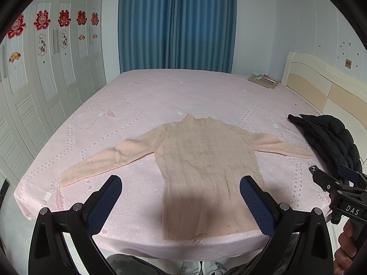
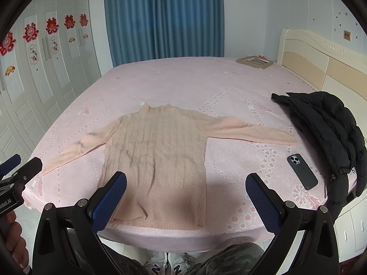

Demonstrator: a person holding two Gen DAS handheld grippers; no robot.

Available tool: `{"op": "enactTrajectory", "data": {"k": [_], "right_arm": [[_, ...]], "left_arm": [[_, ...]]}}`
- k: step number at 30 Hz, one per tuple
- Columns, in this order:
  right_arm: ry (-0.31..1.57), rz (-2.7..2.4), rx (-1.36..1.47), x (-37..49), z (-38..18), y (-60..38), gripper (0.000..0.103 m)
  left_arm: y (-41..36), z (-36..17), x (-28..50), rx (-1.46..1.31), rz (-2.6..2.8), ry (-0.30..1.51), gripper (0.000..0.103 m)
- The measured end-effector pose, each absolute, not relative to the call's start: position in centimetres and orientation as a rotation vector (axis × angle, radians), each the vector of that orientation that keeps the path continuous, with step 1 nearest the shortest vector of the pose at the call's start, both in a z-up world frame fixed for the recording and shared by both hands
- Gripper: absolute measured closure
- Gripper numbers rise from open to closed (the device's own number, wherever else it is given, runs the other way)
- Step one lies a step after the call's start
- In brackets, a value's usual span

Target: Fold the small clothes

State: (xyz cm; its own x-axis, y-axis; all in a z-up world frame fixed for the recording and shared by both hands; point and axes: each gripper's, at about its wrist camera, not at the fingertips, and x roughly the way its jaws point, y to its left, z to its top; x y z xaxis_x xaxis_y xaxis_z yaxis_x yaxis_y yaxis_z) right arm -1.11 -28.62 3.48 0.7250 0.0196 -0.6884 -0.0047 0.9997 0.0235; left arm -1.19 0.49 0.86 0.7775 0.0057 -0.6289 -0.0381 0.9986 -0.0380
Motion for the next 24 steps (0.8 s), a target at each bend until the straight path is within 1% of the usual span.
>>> {"op": "enactTrajectory", "data": {"k": [24], "right_arm": [[0.754, 0.02, 0.022, -1.53, 3.98, -28.54, 0.001]], "left_arm": [[0.28, 0.96, -1.51, -0.068, 0.002, 0.676, 0.0]]}}
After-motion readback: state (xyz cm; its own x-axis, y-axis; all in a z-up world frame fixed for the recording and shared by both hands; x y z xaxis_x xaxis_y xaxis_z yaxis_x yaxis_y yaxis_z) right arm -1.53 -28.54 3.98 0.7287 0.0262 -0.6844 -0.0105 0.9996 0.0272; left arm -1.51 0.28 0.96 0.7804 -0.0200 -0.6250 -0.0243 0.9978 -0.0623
